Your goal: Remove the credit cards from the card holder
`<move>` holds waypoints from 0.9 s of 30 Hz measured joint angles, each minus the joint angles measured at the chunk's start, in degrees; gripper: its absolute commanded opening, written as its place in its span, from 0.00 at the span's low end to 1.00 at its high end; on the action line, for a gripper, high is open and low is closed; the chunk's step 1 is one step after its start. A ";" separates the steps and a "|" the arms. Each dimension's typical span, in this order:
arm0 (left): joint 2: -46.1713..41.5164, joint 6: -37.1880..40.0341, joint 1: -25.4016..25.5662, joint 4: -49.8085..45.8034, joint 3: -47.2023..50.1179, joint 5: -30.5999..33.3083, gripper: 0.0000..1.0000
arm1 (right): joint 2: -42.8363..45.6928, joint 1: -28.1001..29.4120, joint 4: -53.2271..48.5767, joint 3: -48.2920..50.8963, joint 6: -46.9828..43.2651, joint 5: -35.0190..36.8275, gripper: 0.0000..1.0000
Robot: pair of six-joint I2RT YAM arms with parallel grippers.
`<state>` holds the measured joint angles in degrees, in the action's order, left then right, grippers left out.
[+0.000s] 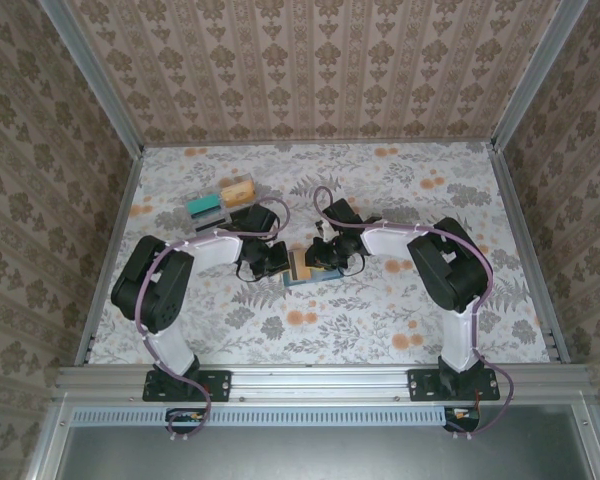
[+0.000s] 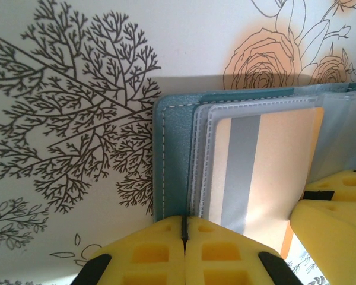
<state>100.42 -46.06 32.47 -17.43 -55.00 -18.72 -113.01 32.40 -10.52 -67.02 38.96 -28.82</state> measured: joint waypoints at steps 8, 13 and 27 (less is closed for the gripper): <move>0.13 0.02 0.00 -0.57 -0.42 0.07 0.06 | 0.02 -0.11 0.07 0.17 -0.20 -0.09 0.05; 0.13 0.85 0.00 -1.38 -0.74 0.35 0.06 | 1.73 -0.11 1.16 2.25 -0.22 0.17 0.03; -2.49 2.32 -0.68 -2.71 -1.18 0.50 0.08 | 6.19 -0.76 1.51 6.27 0.07 1.42 0.11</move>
<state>97.93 -43.75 31.79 -20.14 -56.18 -18.22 -106.83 31.64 -9.02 -60.75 39.03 -27.40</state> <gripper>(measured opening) 0.080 0.077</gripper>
